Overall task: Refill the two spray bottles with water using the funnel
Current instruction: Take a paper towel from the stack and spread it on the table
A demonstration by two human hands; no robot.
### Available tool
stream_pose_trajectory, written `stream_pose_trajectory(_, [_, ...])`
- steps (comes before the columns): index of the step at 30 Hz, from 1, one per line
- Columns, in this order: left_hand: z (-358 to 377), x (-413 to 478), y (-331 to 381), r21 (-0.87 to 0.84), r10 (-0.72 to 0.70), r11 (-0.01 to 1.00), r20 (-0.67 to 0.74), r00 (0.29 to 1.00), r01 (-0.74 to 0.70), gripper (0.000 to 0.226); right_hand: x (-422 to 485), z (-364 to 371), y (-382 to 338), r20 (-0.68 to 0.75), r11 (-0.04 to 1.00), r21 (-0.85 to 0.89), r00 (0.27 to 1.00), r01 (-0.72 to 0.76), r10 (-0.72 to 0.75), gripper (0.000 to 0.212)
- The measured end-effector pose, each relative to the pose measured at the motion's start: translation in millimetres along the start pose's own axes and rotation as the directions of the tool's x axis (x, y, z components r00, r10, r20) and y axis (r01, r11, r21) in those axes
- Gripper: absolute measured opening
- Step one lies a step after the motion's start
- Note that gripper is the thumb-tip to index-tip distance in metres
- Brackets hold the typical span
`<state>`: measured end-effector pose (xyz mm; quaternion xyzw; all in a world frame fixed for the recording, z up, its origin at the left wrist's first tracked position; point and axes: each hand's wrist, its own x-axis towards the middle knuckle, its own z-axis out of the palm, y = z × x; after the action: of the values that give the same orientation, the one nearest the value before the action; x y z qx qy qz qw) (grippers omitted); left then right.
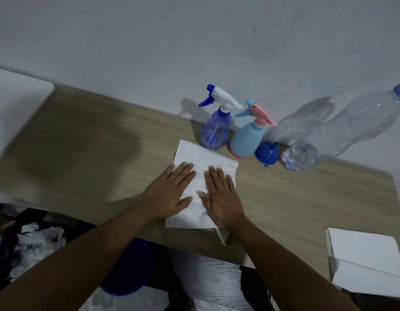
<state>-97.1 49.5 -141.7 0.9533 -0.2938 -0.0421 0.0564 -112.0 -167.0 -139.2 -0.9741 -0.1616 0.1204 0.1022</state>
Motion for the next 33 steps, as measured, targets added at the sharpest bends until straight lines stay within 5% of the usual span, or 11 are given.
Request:
stream_pose_trajectory(11, [7.0,19.5,36.6,-0.020,-0.267,0.964,-0.028,0.963,0.266,0.064,1.4,4.2,0.1,-0.012,0.998,-0.054,1.000,-0.021,0.020,0.070])
stream_pose_trajectory(22, [23.9,10.3,72.1,-0.035,-0.311,0.950,-0.028,0.950,0.310,0.062,-29.2,6.9,17.9,-0.042,0.999,-0.036,0.999,-0.005,0.003,0.065])
stream_pose_trajectory(33, [28.2,71.8,162.3,-0.015,-0.294,0.956,-0.001,0.956,0.294,0.062,-69.6,-5.2,111.2,-0.067,0.998,-0.049,0.997,-0.029,0.026,0.066])
